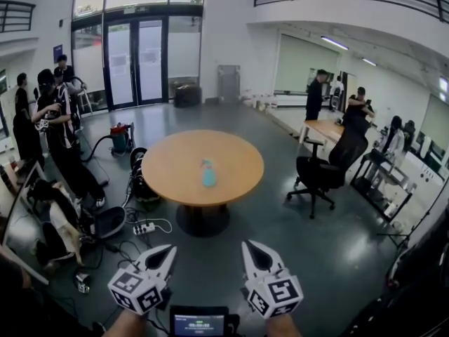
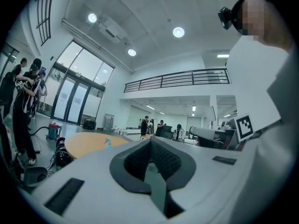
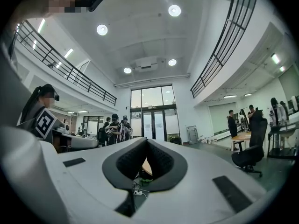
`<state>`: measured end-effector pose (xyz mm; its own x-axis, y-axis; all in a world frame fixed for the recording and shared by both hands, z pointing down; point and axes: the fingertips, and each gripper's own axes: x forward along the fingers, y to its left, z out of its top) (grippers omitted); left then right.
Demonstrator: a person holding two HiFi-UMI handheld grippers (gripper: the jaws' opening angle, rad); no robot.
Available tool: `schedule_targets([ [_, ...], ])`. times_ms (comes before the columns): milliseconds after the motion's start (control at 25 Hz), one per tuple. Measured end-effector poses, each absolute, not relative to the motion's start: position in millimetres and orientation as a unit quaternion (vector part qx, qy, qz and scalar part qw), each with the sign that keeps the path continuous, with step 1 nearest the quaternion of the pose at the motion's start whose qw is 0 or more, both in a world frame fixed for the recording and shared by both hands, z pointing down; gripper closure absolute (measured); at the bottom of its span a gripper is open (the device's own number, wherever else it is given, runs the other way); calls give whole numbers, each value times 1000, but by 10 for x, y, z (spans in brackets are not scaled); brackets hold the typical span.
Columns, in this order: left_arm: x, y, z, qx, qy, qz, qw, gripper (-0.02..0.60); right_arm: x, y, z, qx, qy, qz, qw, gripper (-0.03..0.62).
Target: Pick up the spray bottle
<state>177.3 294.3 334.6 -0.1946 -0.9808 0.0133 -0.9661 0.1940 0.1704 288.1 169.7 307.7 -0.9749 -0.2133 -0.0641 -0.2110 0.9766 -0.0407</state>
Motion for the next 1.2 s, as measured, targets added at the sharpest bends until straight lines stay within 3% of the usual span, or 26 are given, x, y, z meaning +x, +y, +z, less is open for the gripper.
schedule_targets([
  [920, 1081, 1797, 3466, 608, -789, -49, 70, 589, 2091, 556, 3296, -88, 995, -39, 21, 585],
  [1200, 555, 1543, 3479, 625, -774, -71, 70, 589, 1627, 264, 3261, -124, 992, -34, 9, 585],
])
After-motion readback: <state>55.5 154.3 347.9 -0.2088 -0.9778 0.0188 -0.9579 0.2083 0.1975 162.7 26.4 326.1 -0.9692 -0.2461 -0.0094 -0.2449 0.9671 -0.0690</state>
